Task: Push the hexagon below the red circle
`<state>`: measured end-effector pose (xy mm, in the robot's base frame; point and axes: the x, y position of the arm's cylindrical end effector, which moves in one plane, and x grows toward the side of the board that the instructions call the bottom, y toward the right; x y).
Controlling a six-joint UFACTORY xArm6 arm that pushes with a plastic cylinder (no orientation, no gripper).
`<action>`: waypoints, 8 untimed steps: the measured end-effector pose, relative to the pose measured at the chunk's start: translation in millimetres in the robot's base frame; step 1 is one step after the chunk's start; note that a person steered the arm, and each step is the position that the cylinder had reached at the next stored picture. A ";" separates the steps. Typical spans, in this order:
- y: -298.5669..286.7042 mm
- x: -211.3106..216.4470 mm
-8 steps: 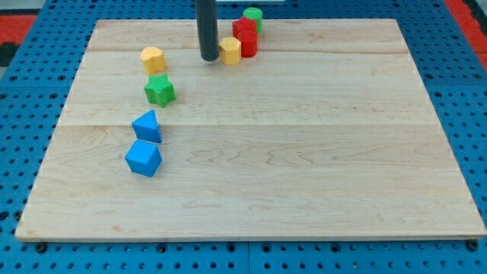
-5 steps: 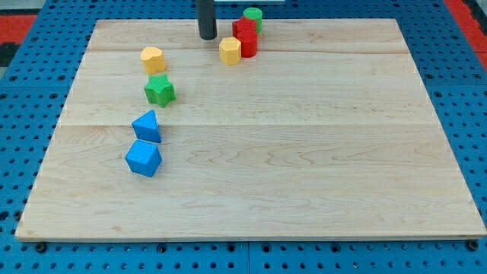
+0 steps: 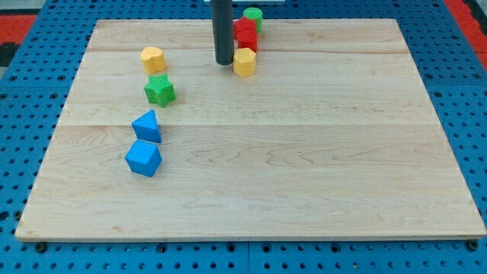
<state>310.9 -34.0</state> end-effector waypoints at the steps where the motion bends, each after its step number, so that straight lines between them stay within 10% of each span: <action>1: 8.1 24.7; 4: -97.5 -78.0; 8: -269.9 -87.1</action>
